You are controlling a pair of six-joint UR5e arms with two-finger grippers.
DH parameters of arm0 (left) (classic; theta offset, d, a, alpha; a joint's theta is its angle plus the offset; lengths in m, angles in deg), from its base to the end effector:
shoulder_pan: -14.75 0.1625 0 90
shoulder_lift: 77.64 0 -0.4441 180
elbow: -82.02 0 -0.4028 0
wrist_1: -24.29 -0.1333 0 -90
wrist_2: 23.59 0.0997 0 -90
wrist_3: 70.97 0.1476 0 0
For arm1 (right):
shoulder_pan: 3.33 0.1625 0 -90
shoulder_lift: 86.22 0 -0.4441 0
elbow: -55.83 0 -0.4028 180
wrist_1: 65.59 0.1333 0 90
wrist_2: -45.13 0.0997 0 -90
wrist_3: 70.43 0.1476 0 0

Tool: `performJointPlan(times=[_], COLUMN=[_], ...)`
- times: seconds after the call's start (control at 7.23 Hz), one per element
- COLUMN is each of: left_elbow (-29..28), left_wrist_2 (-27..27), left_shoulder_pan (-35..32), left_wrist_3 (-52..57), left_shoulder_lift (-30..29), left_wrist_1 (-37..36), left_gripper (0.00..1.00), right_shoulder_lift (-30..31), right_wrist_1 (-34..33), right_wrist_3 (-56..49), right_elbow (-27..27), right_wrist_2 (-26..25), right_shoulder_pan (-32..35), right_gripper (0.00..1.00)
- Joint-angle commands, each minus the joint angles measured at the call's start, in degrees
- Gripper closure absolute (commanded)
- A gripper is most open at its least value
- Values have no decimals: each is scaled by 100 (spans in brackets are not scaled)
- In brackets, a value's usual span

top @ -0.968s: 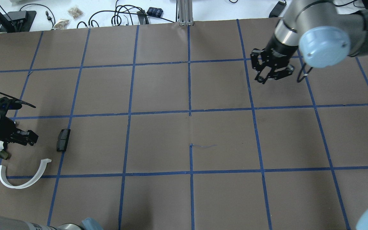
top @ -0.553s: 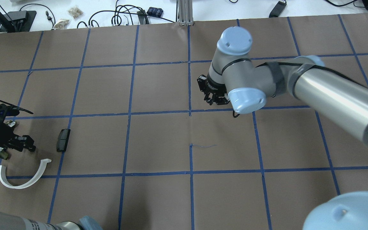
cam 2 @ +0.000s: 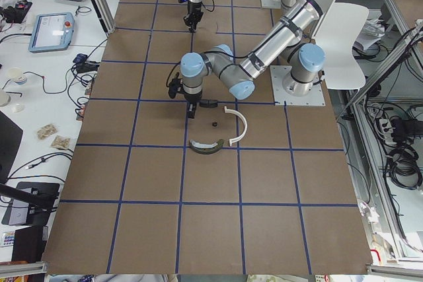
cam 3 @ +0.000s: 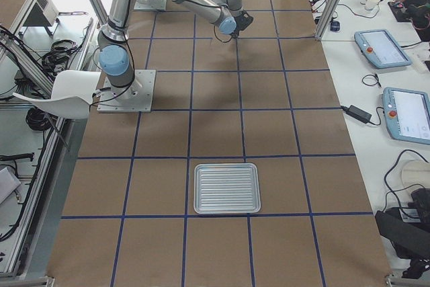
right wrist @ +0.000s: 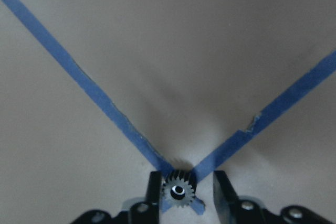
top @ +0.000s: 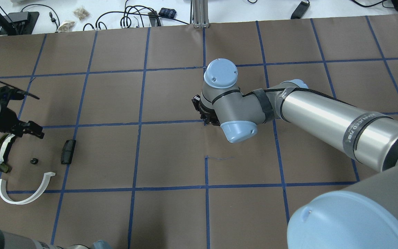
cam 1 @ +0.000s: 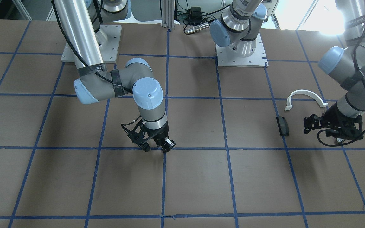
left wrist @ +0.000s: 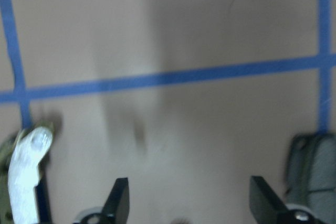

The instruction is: Place bearing gear from tray to pile

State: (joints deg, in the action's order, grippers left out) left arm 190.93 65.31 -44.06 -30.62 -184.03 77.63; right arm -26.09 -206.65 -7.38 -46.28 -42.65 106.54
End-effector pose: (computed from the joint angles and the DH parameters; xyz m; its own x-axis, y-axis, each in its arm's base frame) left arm 0.1721 -0.5472 0.2106 -0.9872 0.1594 -0.0007 0.1594 0.9867 -0.0305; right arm 0.3491 -0.5568 0.1483 -0.7241 0.6713 -0.1580 0.6837 0.7288 -0.0374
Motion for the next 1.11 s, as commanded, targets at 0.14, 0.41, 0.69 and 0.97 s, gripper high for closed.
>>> performJointPlan(times=[0.14,0.41,0.69,0.97], left_elbow=[-36,-45,-123,-316], left_wrist_2=[13,13,5,-14], left_shoulder_pan=[-1480,-2454,-3571,-4424], left_wrist_3=[-1473,-2894,-4500,-5183], left_shoulder_lift=[311,199,-30,-494], left_wrist_1=[282,195,-199,-515], left_gripper=[4,0,0,0], right_shoulder_lift=[961,1822,2754,3554], right_wrist_1=[1251,1966,3322,4558], right_wrist_3=[-1937,-3913,-4897,-4882], right_elbow=[173,209,366,534], right_wrist_2=[-423,-415,-388,-380], right_shoulder_pan=[-551,-1622,-2232,-2208], right_gripper=[0,0,0,0])
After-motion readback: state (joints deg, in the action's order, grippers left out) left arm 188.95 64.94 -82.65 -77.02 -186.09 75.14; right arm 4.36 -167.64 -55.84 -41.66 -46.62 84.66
